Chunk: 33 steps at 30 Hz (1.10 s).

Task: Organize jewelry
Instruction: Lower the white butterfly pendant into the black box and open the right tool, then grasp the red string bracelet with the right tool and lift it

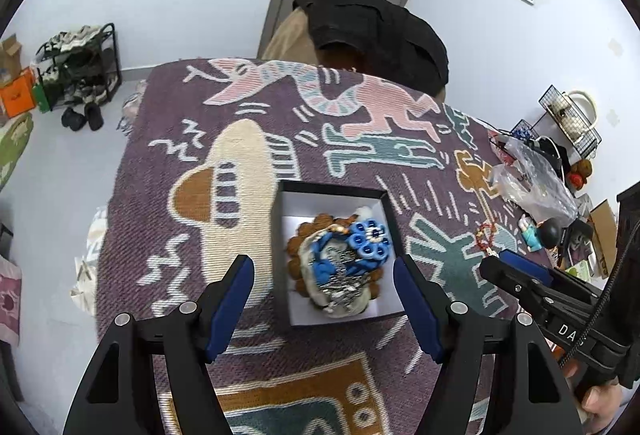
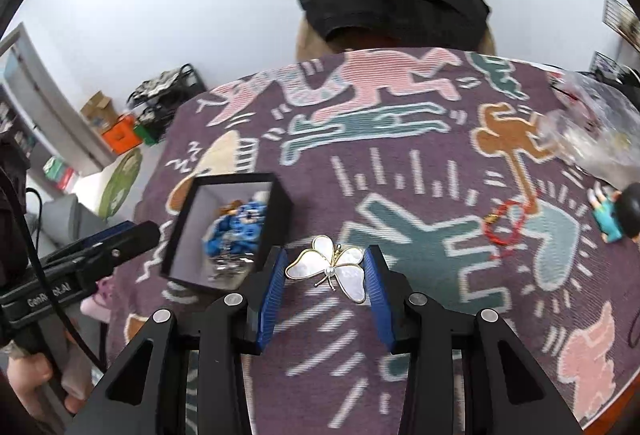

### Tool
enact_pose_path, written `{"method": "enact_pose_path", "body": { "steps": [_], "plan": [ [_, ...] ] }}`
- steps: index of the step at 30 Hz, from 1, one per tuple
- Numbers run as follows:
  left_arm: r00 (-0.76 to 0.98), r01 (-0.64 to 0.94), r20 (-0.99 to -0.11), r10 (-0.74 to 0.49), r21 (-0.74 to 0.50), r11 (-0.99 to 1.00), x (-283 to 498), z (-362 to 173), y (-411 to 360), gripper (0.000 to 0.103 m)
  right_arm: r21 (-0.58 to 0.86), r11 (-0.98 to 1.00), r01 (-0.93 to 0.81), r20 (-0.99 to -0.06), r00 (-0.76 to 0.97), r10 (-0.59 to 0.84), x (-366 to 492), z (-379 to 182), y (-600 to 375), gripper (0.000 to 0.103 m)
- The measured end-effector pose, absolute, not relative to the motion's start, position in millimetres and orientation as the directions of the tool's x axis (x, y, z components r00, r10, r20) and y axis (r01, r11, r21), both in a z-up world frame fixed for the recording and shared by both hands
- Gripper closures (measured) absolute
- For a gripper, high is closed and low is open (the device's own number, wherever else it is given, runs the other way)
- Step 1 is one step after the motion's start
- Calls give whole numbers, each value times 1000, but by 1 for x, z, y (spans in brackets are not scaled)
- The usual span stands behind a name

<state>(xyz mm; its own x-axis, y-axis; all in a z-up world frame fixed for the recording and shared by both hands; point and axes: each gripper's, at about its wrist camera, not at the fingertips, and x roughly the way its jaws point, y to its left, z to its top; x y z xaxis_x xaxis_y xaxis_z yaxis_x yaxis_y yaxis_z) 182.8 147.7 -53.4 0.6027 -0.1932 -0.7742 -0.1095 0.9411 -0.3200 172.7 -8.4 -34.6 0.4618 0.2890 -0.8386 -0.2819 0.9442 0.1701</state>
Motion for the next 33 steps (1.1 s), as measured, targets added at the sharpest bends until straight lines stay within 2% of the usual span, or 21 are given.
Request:
{"method": "enact_pose_path", "body": {
  "steps": [16,17,19,33],
  "plan": [
    [588,-165,-789,-178,-332,929,172,-64,182,30,272,868,-416,-822,369,434,174,-42,50,62],
    [587,-165,-790,-179,-333,929,172,-64,182,30,279,866,-415,-823,361,438,175,-44,50,59],
    [584,-163,-791,-182,-335,928,174,-63,181,30,292,871,-395,-830,347,436,179,-47,45,39],
    [585,-68,-773,-245,-347,935,194,-51,134,28,252,933,-257,-835,429,344,188,-48,-21,38]
  ]
}}
